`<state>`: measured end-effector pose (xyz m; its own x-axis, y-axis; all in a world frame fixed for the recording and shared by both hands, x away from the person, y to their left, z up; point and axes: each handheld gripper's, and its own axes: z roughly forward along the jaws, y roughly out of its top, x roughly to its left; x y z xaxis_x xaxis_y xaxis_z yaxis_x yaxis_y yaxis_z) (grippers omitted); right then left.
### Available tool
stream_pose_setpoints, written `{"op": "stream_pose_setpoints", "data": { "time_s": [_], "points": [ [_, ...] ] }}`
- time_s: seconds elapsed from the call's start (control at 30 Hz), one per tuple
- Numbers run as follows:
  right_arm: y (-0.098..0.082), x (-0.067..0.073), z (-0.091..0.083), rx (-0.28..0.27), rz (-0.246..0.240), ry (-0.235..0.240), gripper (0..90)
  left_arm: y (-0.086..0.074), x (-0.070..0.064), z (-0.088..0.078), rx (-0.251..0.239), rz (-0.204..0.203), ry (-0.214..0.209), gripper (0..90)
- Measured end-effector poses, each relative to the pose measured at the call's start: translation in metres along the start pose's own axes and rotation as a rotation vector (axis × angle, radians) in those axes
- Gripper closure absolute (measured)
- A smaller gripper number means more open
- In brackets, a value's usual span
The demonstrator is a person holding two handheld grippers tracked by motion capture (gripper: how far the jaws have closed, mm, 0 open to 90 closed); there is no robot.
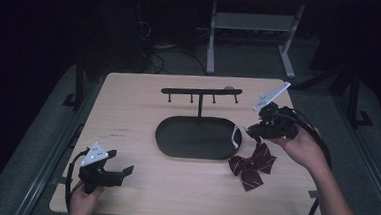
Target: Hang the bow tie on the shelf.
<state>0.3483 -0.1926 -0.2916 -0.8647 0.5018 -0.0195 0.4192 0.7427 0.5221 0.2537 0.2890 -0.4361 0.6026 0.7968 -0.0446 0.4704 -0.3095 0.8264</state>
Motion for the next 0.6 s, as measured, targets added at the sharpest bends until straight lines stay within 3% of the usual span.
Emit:
{"op": "stream_pose_setpoints", "data": {
  "time_s": [0.6],
  "points": [
    [0.027,-0.005,-0.004,0.006,-0.015,-0.003,82.5,0.0,0.0,0.0,-0.005,-0.001,-0.001,13.1]
  ]
}}
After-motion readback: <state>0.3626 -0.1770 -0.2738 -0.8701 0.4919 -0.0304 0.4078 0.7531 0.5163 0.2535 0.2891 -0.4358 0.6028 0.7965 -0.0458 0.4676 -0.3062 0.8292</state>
